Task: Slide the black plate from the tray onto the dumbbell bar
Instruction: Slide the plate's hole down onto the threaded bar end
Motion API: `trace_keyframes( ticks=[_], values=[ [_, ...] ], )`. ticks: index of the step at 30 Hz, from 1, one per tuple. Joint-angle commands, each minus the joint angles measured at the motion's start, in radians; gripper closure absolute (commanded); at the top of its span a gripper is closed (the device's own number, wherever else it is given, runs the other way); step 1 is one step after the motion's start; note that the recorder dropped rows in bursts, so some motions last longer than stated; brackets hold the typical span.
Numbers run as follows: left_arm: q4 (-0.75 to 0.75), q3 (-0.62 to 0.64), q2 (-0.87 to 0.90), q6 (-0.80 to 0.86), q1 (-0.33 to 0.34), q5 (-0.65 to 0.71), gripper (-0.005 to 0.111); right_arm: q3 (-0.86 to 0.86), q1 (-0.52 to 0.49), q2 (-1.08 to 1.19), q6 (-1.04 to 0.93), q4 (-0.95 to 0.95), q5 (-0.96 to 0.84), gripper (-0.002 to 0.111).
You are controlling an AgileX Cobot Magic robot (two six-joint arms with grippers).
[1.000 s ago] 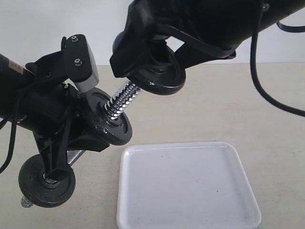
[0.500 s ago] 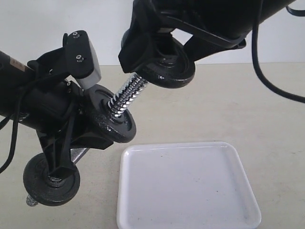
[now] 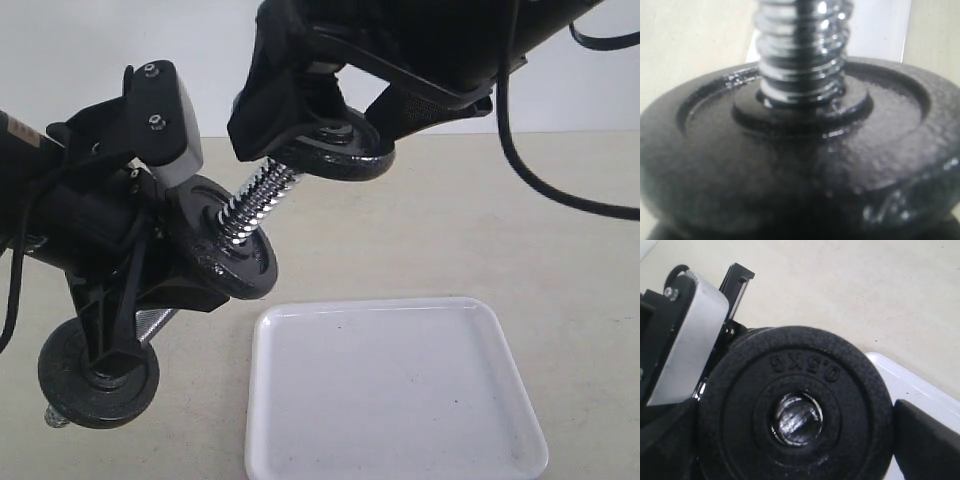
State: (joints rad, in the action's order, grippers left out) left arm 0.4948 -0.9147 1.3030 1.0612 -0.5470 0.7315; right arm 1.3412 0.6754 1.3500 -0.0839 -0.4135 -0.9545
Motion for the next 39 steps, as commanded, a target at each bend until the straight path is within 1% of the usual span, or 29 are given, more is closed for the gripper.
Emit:
trace_keyframes(
  ticks=[1, 5, 10, 18, 27, 33, 34, 36, 38, 39],
  values=[
    [0.101, -0.052, -0.075, 0.056, -0.005, -0.114, 0.102, 0.009, -0.007, 0.009, -0.037, -0.075, 0.051, 0.108],
    [0.119, -0.052, -0.075, 0.058, -0.005, -0.127, 0.102, 0.009, -0.007, 0.009, -0.033, -0.091, 0.051, 0.108],
    [0.177, -0.052, -0.075, 0.058, -0.005, -0.187, 0.102, 0.009, -0.007, 0.009, -0.03, -0.15, 0.069, 0.108],
    [0.246, -0.052, -0.075, 0.063, -0.005, -0.269, 0.102, 0.009, -0.007, 0.009, -0.03, -0.177, 0.124, 0.108],
    [0.252, -0.052, -0.075, 0.078, -0.005, -0.263, 0.102, 0.009, -0.007, 0.009, -0.038, -0.175, 0.125, 0.108],
    [0.25, -0.052, -0.075, 0.078, -0.005, -0.253, 0.102, 0.009, -0.007, 0.009, -0.103, -0.134, 0.125, 0.107],
    [0.25, -0.052, -0.075, 0.078, -0.005, -0.252, 0.102, 0.009, -0.007, 0.009, -0.108, -0.129, 0.125, 0.104],
    [0.248, -0.052, -0.075, 0.078, -0.005, -0.252, 0.102, 0.009, -0.007, 0.009, -0.108, -0.125, 0.125, 0.092],
    [0.244, -0.052, -0.075, 0.078, -0.005, -0.252, 0.102, 0.009, -0.007, 0.009, -0.11, -0.115, 0.125, 0.068],
    [0.241, -0.052, -0.075, 0.078, -0.005, -0.252, 0.102, 0.009, -0.007, 0.009, -0.11, -0.106, 0.125, 0.052]
  ],
)
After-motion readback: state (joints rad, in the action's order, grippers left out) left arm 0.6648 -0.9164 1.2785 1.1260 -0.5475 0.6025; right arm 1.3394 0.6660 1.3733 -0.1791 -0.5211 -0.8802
